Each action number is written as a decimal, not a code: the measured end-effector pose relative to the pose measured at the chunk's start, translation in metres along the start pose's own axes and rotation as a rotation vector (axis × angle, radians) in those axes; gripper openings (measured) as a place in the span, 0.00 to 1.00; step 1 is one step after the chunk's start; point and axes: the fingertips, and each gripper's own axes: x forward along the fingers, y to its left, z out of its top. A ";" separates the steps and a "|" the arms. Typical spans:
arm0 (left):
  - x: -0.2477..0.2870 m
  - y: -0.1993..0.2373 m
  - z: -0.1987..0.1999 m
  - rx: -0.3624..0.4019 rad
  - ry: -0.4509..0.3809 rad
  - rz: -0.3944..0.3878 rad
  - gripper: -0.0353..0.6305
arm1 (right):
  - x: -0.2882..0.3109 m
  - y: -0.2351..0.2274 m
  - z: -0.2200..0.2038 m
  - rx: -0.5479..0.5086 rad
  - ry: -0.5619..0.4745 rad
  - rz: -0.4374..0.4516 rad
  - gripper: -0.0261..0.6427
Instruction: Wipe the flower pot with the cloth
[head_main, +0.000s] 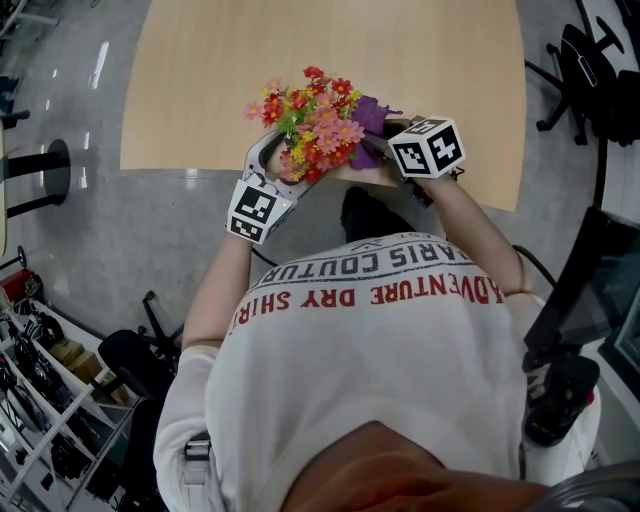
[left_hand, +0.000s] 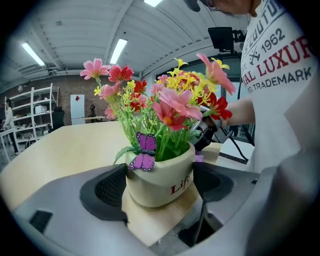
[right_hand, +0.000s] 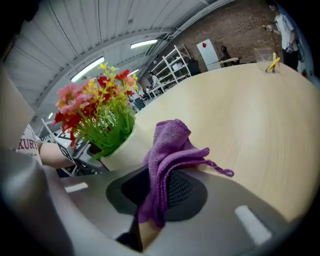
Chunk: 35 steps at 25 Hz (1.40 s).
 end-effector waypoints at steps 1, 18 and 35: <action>0.002 0.000 0.000 0.002 0.002 -0.003 0.68 | 0.002 -0.003 -0.002 -0.008 0.014 -0.013 0.10; -0.015 -0.024 0.004 -0.178 -0.054 0.181 0.85 | -0.060 0.017 -0.033 0.136 -0.224 -0.065 0.11; 0.014 -0.009 -0.005 -0.360 0.005 0.602 0.85 | -0.097 0.020 -0.064 0.184 -0.295 -0.093 0.11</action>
